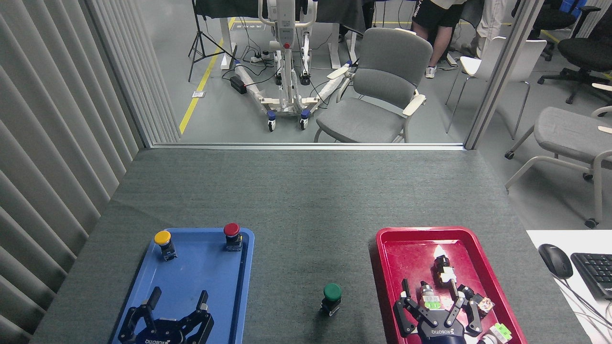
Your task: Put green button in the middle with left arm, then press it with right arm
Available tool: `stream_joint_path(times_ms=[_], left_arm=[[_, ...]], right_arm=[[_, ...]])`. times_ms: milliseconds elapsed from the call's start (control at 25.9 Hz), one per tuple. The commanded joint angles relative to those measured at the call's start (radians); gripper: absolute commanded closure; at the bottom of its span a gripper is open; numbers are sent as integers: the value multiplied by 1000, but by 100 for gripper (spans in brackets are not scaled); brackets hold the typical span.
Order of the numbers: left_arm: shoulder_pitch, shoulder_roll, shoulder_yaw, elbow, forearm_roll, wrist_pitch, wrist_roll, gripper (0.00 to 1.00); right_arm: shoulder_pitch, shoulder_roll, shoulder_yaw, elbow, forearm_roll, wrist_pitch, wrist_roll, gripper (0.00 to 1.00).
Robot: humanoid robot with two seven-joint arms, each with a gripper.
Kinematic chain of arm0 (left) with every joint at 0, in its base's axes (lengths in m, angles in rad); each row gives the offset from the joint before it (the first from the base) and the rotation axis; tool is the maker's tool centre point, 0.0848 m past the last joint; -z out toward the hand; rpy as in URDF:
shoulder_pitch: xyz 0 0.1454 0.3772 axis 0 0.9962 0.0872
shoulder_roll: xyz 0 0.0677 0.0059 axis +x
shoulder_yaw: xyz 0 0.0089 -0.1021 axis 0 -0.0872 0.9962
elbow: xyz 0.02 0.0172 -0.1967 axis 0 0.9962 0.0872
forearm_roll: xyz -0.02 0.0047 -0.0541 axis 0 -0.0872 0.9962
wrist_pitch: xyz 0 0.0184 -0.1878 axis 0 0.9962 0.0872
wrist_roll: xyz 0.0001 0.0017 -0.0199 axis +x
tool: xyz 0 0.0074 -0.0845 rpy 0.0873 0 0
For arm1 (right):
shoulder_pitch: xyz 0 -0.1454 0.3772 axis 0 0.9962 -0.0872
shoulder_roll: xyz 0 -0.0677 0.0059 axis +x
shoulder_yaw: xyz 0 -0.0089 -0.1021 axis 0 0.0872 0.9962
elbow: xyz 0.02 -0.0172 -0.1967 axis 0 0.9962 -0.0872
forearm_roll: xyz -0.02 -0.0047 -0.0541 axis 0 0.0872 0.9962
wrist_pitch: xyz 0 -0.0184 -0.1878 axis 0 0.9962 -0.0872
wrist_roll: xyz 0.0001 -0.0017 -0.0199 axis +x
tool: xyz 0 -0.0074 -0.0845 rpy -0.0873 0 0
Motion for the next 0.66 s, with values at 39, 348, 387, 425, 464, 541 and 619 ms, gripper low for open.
stream_joint_path(times_ms=[39, 348, 387, 425, 464, 541, 619], left_arm=[[-1, -2, -17, -2, 0, -1, 0, 1], [-1, 0, -16, 0, -2, 1, 3, 1], [-1, 0, -16, 0, -2, 1, 1, 1], [1, 0, -16, -2, -2, 1, 1, 1], [1, 0, -16, 0, -2, 4, 1, 1], [2, 1, -13, 1, -2, 7, 1, 1], [4, 1, -11, 1, -2, 10, 1, 1]], right_arm=[[22, 2, 0, -23, 3, -2, 13, 0], [59, 6, -28, -63, 5, -8, 15, 0], [61, 8, -31, -69, 3, -9, 15, 0], [62, 8, -31, -74, 3, -9, 15, 0], [64, 9, -31, -75, 3, -9, 15, 0], [64, 14, -31, -75, 3, -9, 10, 0], [65, 17, -31, -75, 5, -8, 9, 0]])
